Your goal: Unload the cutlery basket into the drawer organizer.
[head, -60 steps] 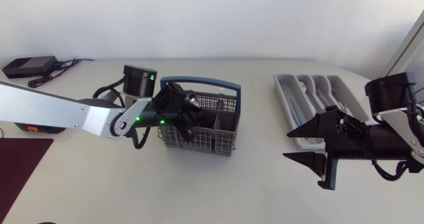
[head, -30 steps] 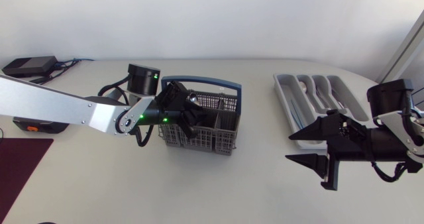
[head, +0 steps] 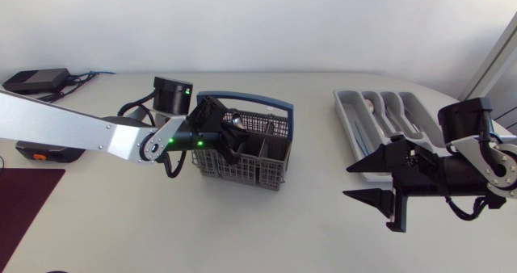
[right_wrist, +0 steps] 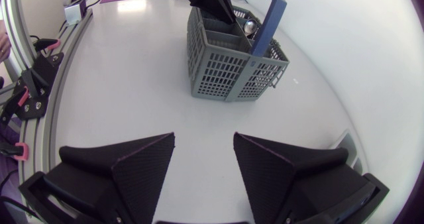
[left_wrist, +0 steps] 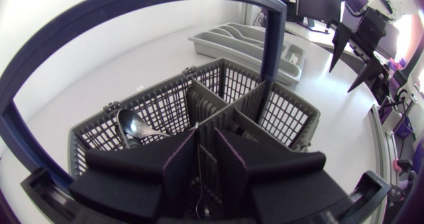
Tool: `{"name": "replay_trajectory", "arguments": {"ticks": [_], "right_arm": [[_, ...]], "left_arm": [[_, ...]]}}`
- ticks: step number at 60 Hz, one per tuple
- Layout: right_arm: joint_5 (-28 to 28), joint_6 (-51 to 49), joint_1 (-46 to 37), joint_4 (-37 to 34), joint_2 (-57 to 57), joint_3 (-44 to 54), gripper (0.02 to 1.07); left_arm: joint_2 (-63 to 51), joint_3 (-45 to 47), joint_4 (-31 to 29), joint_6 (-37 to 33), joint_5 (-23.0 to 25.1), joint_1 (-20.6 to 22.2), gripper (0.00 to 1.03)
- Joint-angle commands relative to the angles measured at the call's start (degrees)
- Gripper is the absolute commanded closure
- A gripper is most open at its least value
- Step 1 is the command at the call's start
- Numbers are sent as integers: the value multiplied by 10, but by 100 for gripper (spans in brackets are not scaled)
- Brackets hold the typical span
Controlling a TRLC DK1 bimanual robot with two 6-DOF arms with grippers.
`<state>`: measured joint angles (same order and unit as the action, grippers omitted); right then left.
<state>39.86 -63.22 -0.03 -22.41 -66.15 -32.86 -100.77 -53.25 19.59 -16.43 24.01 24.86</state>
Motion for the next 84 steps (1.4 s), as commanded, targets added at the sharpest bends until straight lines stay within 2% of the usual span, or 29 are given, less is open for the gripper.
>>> {"name": "replay_trajectory", "arguments": {"ticks": [1, 11, 20, 24, 34, 52, 84], "right_arm": [[4, 4, 6, 4, -6, 11, 41], [4, 5, 10, 4, -6, 13, 41], [3, 5, 12, 4, -10, 13, 41], [3, 4, 12, 4, -11, 13, 41], [3, 3, 12, 4, -11, 13, 41], [4, 5, 14, 4, -11, 14, 41], [-2, 22, 32, 4, -6, 17, 41]], "left_arm": [[14, 11, 11, 18, 9, -4, 84], [22, 18, 17, 30, 9, -6, 89], [19, 18, 18, 32, 9, -8, 89], [18, 18, 22, 32, 9, -8, 96], [14, 18, 23, 30, 8, -5, 100], [21, 27, 18, 25, 6, 3, 100], [138, 107, 30, -21, 0, 13, 100]]}}
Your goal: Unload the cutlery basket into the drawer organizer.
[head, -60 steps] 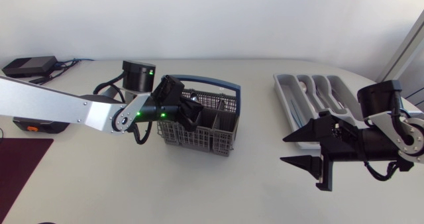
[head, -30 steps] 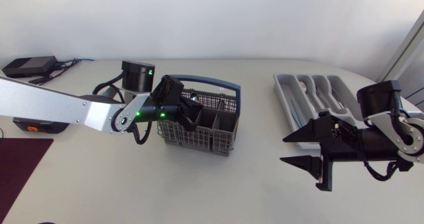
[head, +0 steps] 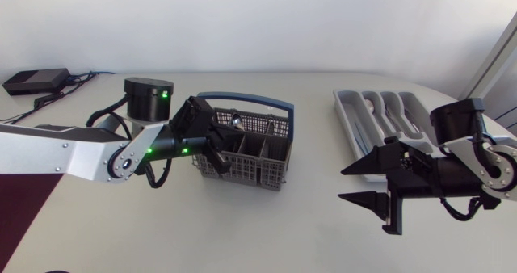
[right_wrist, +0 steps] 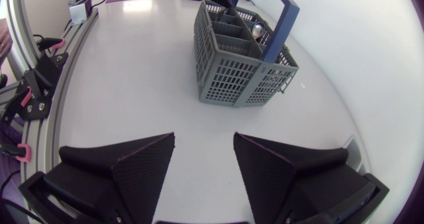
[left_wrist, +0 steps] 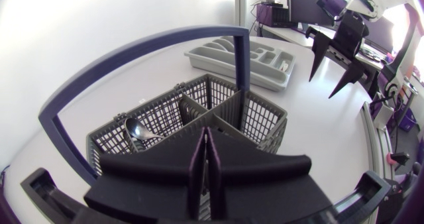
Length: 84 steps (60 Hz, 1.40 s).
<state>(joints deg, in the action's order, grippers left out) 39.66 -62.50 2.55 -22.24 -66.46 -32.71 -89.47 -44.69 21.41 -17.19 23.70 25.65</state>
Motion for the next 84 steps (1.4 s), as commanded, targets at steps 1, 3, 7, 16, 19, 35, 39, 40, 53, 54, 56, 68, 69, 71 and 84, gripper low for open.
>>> {"name": "replay_trajectory", "arguments": {"ticks": [1, 3, 7, 16, 19, 35, 39, 40, 53, 54, 56, 68, 69, 71, 84], "right_arm": [[-1, 16, 7, 2, -3, 16, 41], [-2, 17, 7, 1, -3, 16, 41], [-3, 19, 11, 1, -1, 17, 41], [-8, 29, 24, 0, 8, 17, 41], [-12, 33, 29, 0, 9, 17, 41], [-24, 55, 56, 2, 21, 12, 41], [-27, 59, 61, 3, 26, 12, 41], [-27, 61, 62, 3, 27, 12, 41], [-28, 90, 69, 4, 60, 6, 41], [-28, 92, 69, 4, 64, 6, 41], [-28, 95, 70, 4, 72, 6, 41], [-52, 99, 91, 6, 121, 19, 41], [-55, 96, 93, 10, 129, 22, 41], [-68, 88, 102, 14, 148, 31, 41], [-173, 71, 188, 41, 204, 43, 41]], "left_arm": [[28, 24, 14, -14, 3, 5, 100], [33, 28, 18, -16, 3, 6, 100], [44, 38, 25, -27, 2, 10, 100], [70, 48, 31, -43, -4, 20, 100], [80, 50, 32, -47, -9, 26, 100], [143, 43, 30, -58, -30, 37, 100], [161, 41, 28, -58, -34, 41, 100], [163, 40, 27, -58, -36, 41, 100], [214, 8, -38, -21, -45, 49, 100], [216, 5, -47, -15, -45, 49, 100], [221, -4, -65, -7, -45, 49, 100], [226, -67, -199, 45, -24, 54, 100], [224, -73, -211, 47, -22, 53, 100], [219, -88, -239, 50, -14, 55, 100], [185, -159, -364, 78, -12, 63, 100]]}}
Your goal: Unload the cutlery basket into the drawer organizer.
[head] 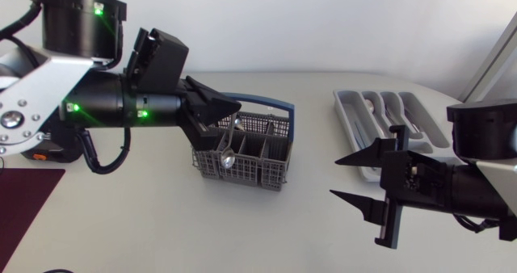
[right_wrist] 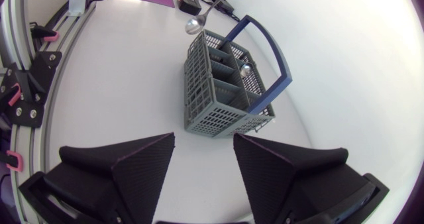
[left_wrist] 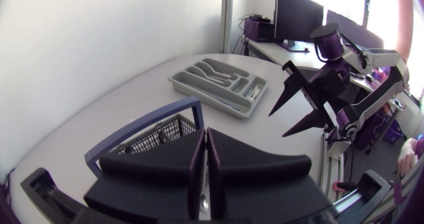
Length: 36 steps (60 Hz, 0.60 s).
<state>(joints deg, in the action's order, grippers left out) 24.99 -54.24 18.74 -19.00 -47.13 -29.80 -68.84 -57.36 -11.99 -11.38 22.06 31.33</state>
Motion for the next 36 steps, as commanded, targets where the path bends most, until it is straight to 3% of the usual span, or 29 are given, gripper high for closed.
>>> {"name": "replay_trajectory", "arguments": {"ticks": [1, 12, 24, 36], "right_arm": [[-36, -15, 33, 10, 13, 13, 41], [-128, -51, 116, 20, 23, 3, 41], [-245, -84, 238, 57, 2, 4, 41], [-305, -117, 307, 101, -46, 3, 42]], "left_arm": [[-23, -35, -36, 21, 4, 8, 100], [-67, -82, -117, 36, 4, 17, 100], [-92, -103, -159, 40, 6, 27, 100], [-107, -119, -191, 39, 8, 33, 100]]}}
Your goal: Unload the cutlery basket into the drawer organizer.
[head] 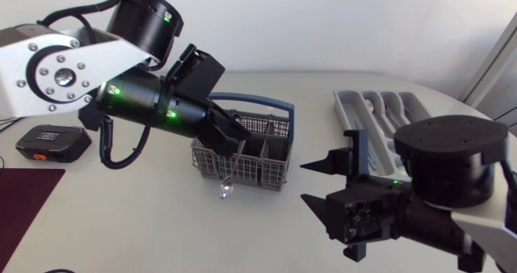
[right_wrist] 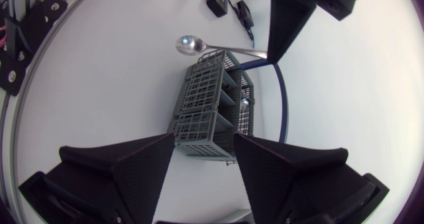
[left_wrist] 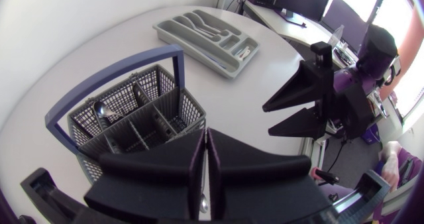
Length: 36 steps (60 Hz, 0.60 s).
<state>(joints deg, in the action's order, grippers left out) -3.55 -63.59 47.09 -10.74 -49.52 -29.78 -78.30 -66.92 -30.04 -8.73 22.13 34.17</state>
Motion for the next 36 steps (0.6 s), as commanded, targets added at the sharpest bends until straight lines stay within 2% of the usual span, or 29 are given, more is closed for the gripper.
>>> {"name": "replay_trajectory", "arguments": {"ticks": [1, 21, 31, 36], "right_arm": [[-24, -27, 28, 22, -27, 2, 42], [-131, -99, 123, 134, -114, 0, 42], [-177, -136, 157, 187, -157, 4, 42], [-196, -165, 169, 223, -187, 10, 47]], "left_arm": [[-15, -25, -14, 12, 7, 5, 100], [-39, -32, -29, 6, 18, 19, 100], [-64, -53, -56, -6, 20, 20, 100], [-78, -73, -78, -10, 33, 20, 100]]}}
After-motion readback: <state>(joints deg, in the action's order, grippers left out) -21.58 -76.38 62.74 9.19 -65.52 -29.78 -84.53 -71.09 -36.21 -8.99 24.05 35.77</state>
